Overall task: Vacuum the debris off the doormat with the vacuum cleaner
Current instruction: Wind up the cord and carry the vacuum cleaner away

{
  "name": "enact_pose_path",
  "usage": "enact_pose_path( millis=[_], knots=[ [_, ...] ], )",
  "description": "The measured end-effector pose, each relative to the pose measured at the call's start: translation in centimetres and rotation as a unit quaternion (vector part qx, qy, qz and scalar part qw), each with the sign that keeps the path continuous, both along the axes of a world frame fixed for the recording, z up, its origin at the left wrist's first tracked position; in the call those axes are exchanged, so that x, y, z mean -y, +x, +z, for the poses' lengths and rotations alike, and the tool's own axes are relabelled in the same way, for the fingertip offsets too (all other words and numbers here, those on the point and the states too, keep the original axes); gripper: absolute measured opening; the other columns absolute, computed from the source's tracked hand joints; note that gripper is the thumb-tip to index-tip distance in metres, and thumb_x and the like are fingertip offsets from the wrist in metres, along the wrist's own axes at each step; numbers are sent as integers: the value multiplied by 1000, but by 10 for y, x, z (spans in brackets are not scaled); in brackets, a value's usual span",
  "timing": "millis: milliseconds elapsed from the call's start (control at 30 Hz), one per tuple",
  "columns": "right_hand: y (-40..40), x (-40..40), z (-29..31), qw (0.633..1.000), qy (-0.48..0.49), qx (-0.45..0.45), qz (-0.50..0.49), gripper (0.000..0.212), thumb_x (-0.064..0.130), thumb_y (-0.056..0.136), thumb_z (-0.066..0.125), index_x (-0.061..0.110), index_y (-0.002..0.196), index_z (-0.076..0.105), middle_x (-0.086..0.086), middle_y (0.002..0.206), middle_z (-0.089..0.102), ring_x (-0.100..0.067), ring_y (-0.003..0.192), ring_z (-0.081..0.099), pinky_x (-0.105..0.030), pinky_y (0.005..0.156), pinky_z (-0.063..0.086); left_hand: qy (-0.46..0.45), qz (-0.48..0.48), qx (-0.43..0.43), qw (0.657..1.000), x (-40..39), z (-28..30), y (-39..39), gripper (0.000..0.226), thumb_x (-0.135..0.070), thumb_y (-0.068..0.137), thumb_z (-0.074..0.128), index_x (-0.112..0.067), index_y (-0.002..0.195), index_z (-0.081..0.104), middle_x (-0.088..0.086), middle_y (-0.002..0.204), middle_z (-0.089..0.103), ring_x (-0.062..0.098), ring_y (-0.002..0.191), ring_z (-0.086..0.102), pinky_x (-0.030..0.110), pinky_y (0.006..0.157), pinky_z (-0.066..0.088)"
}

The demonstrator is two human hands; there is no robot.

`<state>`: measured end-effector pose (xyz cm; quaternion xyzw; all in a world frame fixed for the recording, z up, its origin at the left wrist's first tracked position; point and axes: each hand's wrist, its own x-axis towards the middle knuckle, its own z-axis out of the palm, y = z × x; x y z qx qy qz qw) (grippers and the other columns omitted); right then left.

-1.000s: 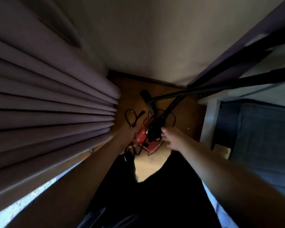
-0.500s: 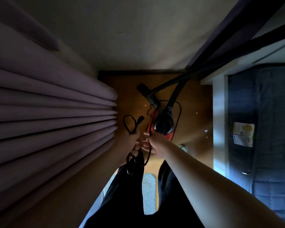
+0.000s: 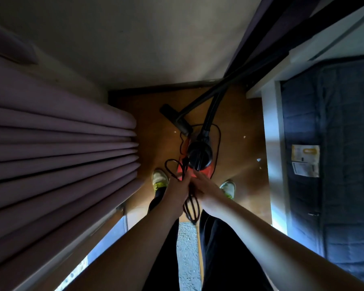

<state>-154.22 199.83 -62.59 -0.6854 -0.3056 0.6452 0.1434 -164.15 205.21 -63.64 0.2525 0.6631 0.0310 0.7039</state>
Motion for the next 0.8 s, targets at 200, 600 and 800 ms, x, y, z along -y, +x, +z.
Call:
enact_pose_path(
  millis=[200, 600, 800],
  knots=[
    [29, 3, -9, 986, -11, 11, -165, 62, -1, 100, 39, 27, 153, 25, -1, 151, 42, -6, 120, 49, -21, 94, 43, 107, -215, -48, 969, -22, -5, -18, 26, -34, 96, 62, -21, 77, 49, -4, 46, 44, 11, 36, 43, 24, 43, 40],
    [12, -75, -121, 992, -51, 71, -97, 31, 29, 101, 47, 13, 124, 60, -9, 114, 66, -23, 100, 61, -30, 83, 47, 224, -316, 53, 921, -66, -40, -46, 13, -23, 100, 56, -16, 90, 59, 4, 55, 54, 13, 42, 51, 22, 47, 41],
    [7, -71, -141, 984, -52, 52, -164, 28, 36, 103, 38, 24, 109, 62, 2, 111, 63, -22, 108, 56, -38, 95, 46, 253, -219, 47, 941, -69, -56, -46, 16, -21, 99, 56, -36, 94, 56, -2, 79, 63, 7, 71, 66, 22, 61, 56]
  ],
)
